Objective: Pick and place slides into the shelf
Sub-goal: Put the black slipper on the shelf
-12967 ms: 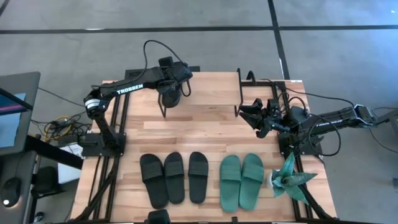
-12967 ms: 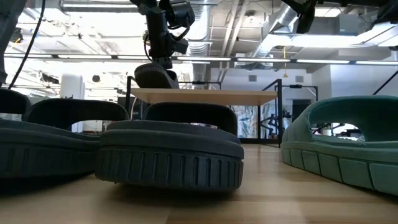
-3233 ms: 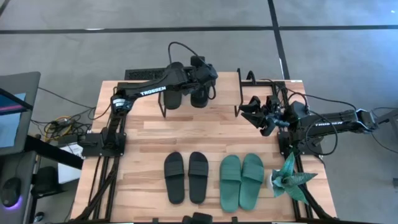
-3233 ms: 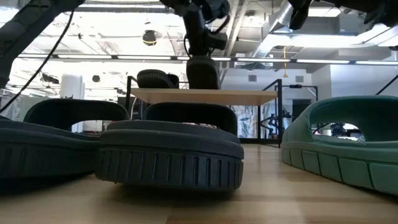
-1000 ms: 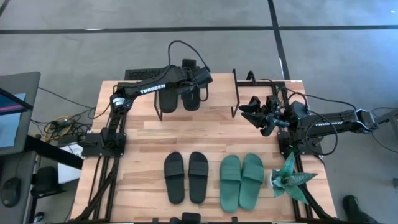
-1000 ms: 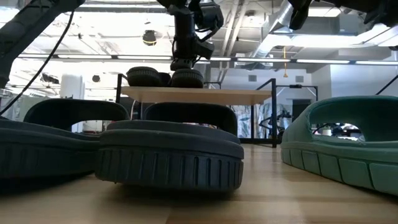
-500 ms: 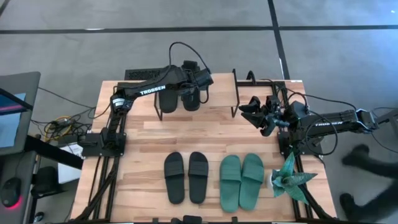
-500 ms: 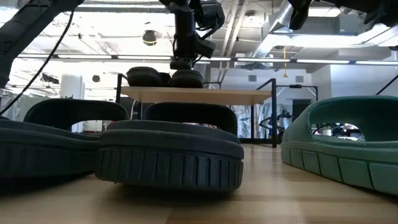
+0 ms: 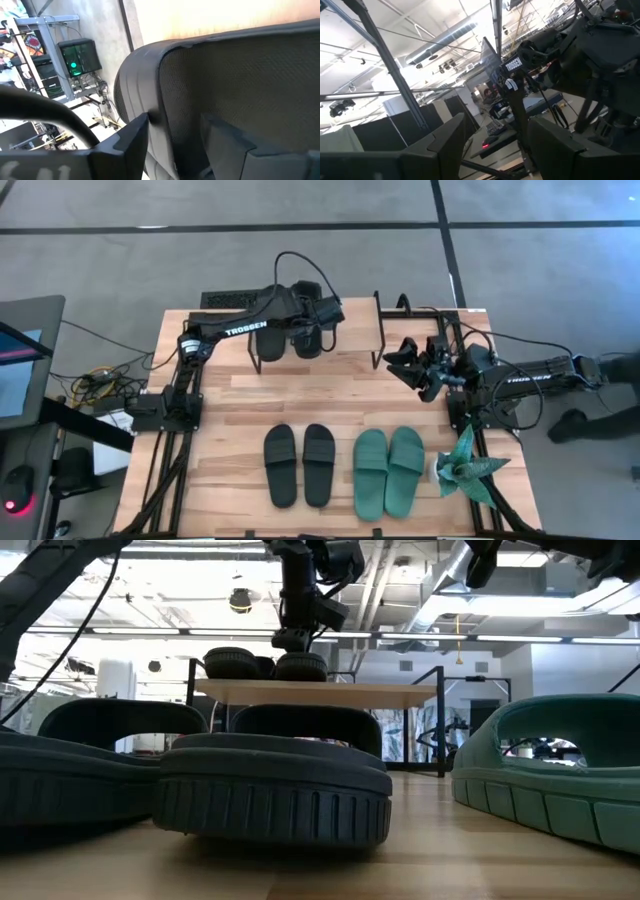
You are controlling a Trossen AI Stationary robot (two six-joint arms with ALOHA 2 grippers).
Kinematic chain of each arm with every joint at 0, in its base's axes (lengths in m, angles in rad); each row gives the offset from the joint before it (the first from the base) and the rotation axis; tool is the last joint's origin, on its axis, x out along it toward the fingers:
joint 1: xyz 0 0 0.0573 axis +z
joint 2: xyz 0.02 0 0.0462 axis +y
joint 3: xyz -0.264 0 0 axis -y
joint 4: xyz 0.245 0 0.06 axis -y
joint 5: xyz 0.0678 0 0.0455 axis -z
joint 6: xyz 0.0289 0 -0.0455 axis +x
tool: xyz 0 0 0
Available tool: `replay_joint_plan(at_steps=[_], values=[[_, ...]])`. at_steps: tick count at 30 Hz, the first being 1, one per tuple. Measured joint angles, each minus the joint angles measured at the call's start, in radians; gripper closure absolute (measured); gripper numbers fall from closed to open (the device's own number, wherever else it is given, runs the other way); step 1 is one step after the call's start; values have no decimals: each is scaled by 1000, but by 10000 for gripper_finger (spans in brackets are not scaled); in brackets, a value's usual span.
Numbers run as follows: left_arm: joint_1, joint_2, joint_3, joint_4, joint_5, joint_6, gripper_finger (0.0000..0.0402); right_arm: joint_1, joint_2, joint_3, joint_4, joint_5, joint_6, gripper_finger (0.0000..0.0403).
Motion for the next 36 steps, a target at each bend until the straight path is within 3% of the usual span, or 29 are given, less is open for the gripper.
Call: replay_joint_plan(at_steps=[13, 25, 36], values=[[-28, -111, 0, -5, 16, -23, 236, 0, 0, 0, 2, 0, 0, 202], [-18, -346, 3, 123, 534, -147, 236, 0, 0, 0, 0, 0, 9, 202], [1, -268, 1, 144, 593, -127, 236, -1, 0, 0, -6, 0, -10, 202]])
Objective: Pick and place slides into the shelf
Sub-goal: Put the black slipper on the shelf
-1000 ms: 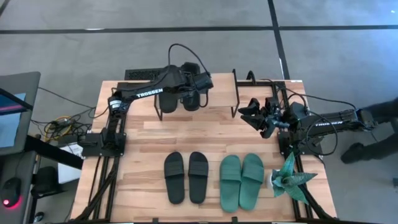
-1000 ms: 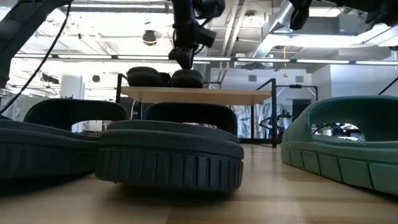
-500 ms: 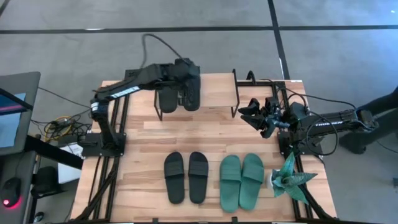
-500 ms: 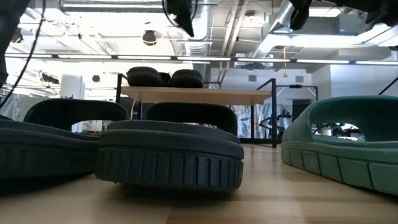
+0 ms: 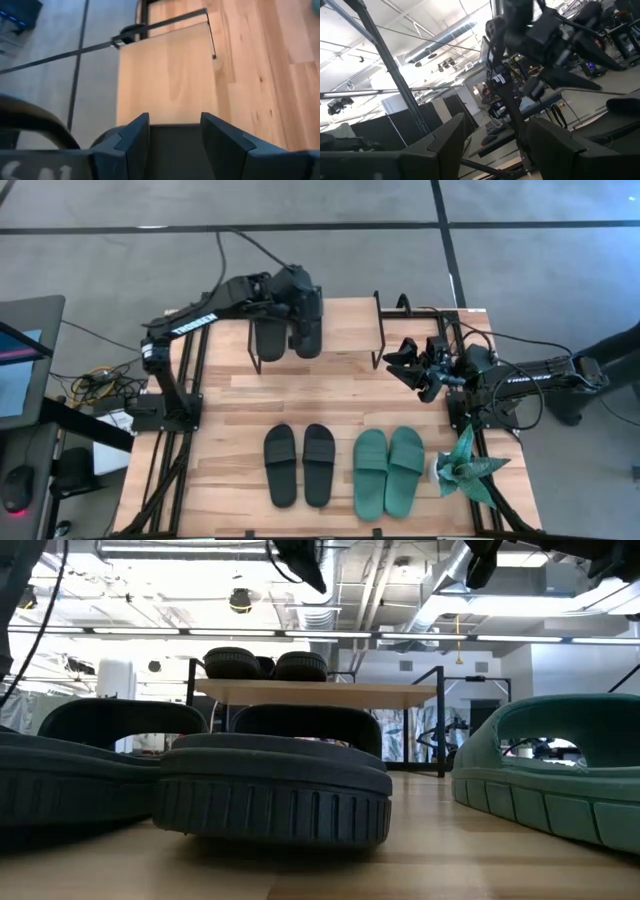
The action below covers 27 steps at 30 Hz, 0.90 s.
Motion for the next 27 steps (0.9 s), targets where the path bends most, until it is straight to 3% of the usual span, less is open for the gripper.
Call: replay_joint_plan(at_steps=[8, 14, 27], values=[[-23, 82, -2, -27, -8, -5, 236, 4, 0, 0, 0, 0, 15, 202], [-72, 82, -1, -145, -10, -21, 236, 33, 0, 0, -20, 0, 19, 202], [-90, 130, 0, -15, -13, 55, 236, 31, 0, 0, -27, 4, 0, 202]])
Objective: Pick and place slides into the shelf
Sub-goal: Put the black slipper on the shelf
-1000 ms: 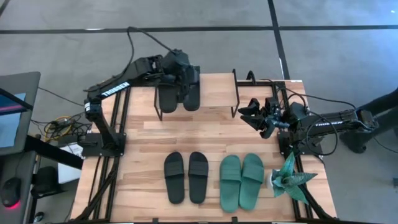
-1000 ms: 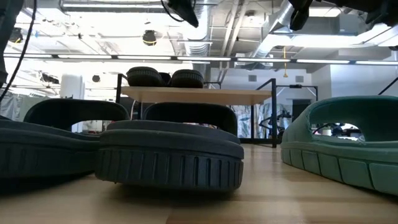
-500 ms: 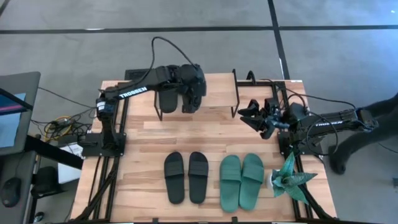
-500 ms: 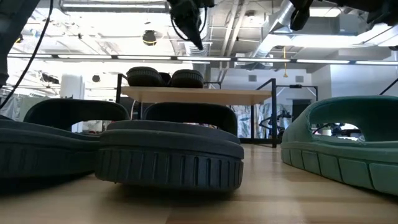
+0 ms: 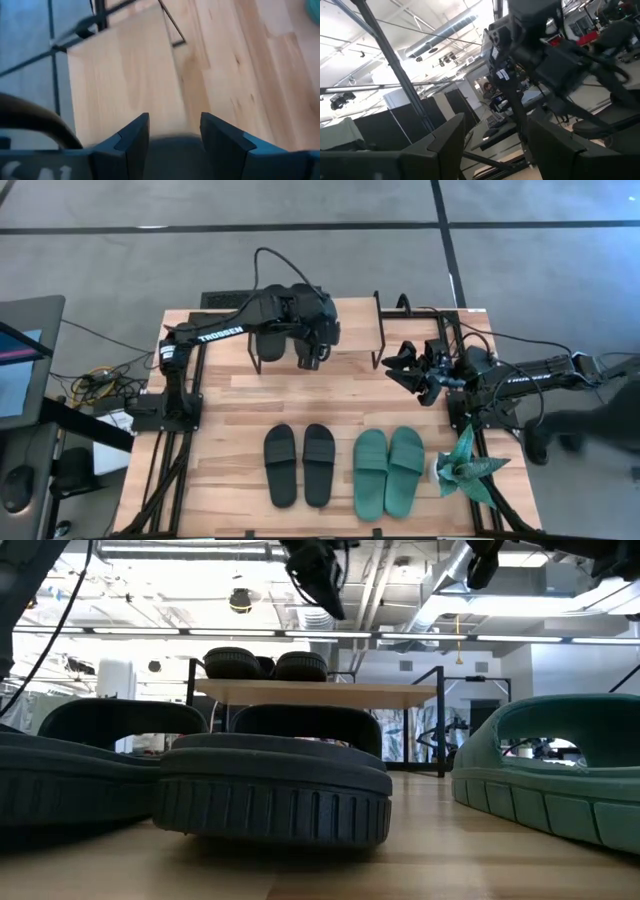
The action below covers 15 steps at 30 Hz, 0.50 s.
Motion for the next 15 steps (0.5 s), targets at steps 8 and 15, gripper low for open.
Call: replay_joint_plan(at_steps=[8, 15], values=[[4, 57, -3, -1, 1, 33, 236, 2, 0, 0, -8, 0, 0, 202], [16, 85, -3, 6, 2, 40, 236, 2, 0, -1, -17, 0, 0, 202]])
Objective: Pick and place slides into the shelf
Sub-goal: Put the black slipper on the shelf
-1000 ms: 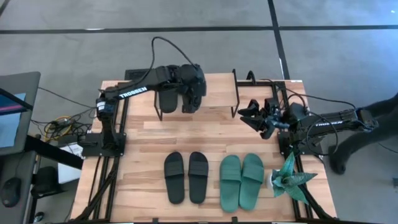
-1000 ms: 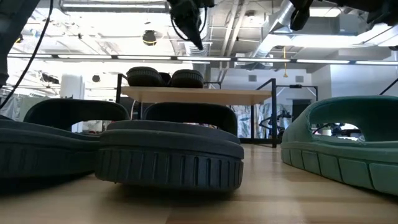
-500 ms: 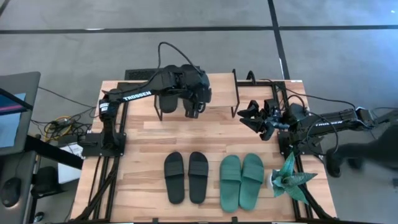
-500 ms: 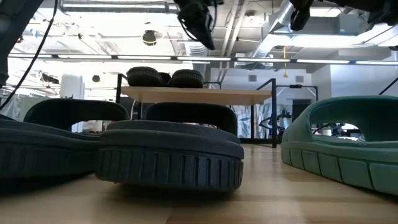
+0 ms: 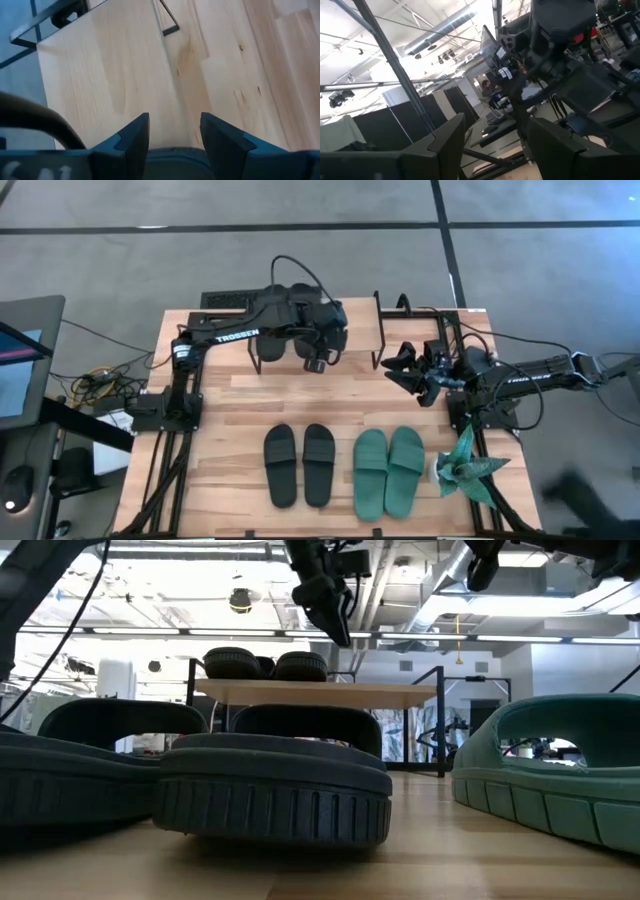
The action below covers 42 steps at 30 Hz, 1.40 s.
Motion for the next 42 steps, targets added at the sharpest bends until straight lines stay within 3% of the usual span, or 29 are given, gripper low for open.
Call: replay_joint_plan(at_steps=[42], values=[[69, 35, 0, -97, 34, -43, 236, 0, 0, 0, -2, 0, 1, 202]])
